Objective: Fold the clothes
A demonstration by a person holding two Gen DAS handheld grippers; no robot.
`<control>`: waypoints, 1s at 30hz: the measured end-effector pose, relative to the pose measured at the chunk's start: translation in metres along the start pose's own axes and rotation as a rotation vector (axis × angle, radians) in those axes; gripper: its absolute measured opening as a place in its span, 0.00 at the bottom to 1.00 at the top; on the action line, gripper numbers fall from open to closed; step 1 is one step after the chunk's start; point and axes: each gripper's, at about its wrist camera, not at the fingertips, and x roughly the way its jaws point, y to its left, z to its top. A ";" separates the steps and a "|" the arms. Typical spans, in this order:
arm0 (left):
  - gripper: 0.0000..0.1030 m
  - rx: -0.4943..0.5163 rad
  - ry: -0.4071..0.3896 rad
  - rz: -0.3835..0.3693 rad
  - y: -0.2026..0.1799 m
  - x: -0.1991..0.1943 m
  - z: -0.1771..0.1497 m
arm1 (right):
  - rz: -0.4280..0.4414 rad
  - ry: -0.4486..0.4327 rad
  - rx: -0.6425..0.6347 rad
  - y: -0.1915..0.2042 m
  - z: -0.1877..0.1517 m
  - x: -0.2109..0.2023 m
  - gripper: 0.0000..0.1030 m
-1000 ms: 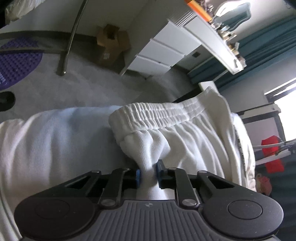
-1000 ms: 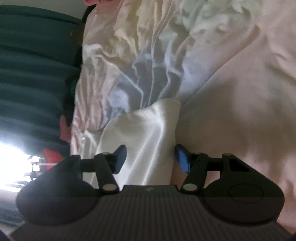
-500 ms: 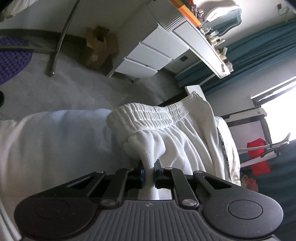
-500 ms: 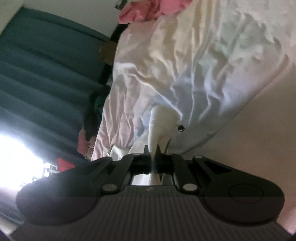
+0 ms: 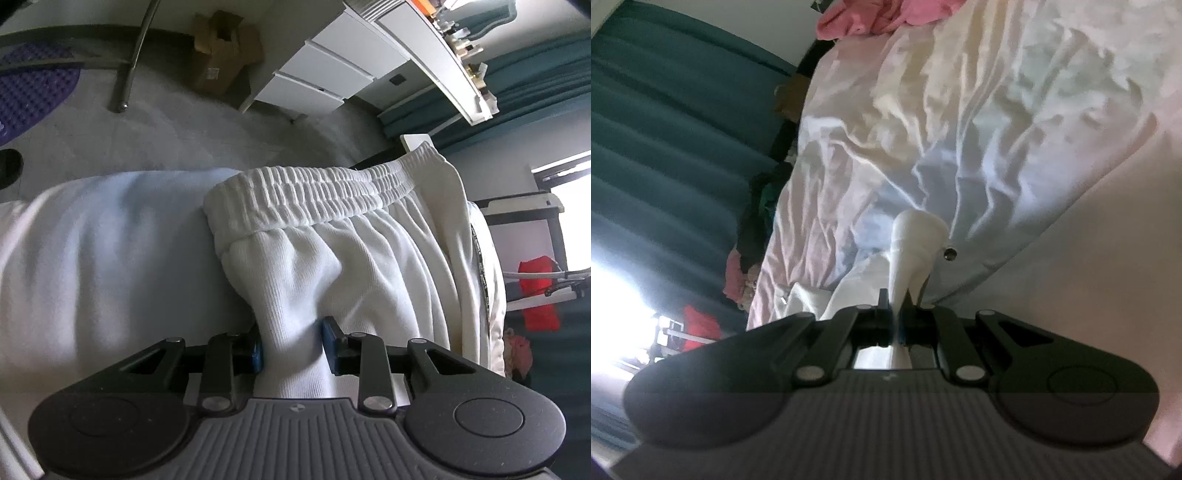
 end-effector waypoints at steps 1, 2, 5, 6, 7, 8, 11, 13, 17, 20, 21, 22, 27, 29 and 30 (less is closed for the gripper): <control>0.29 0.001 -0.003 -0.002 0.000 0.000 0.000 | -0.006 0.004 0.007 -0.002 0.001 0.002 0.06; 0.27 0.002 -0.006 -0.005 0.001 0.001 0.000 | -0.012 0.007 0.014 -0.003 0.001 0.003 0.06; 0.18 -0.008 -0.010 -0.039 0.003 0.000 -0.003 | -0.023 0.010 0.022 -0.007 0.001 0.005 0.06; 0.13 -0.011 -0.013 -0.061 0.004 -0.002 -0.002 | -0.020 0.008 0.021 -0.006 0.001 0.004 0.06; 0.12 -0.015 -0.016 -0.082 0.006 -0.003 -0.002 | -0.012 0.003 0.018 -0.006 0.000 0.003 0.06; 0.10 -0.012 -0.020 -0.098 0.006 -0.005 -0.002 | -0.006 -0.005 0.012 -0.005 0.000 0.001 0.06; 0.09 -0.002 -0.035 -0.137 0.005 -0.013 -0.001 | 0.013 -0.028 -0.009 0.000 -0.001 -0.006 0.06; 0.08 0.000 -0.044 -0.168 0.002 -0.021 0.001 | 0.025 -0.051 -0.028 0.004 0.002 -0.012 0.06; 0.08 0.051 -0.068 -0.293 -0.019 -0.051 0.020 | 0.074 -0.070 -0.033 0.009 0.008 -0.029 0.06; 0.07 0.133 -0.123 -0.381 -0.048 -0.070 0.032 | 0.104 -0.085 -0.071 0.027 0.009 -0.034 0.06; 0.07 0.159 -0.135 -0.404 -0.059 -0.072 0.036 | 0.112 -0.092 -0.114 0.038 0.009 -0.033 0.05; 0.07 0.180 -0.143 -0.414 -0.071 -0.073 0.040 | 0.116 -0.106 -0.174 0.055 0.009 -0.031 0.06; 0.07 0.207 -0.179 -0.366 -0.136 -0.033 0.058 | 0.128 -0.156 -0.380 0.145 0.010 0.006 0.06; 0.07 0.202 -0.199 -0.324 -0.164 -0.006 0.065 | 0.115 -0.178 -0.460 0.181 0.005 0.035 0.06; 0.07 0.203 -0.208 -0.298 -0.181 0.011 0.067 | 0.108 -0.184 -0.490 0.198 0.001 0.053 0.06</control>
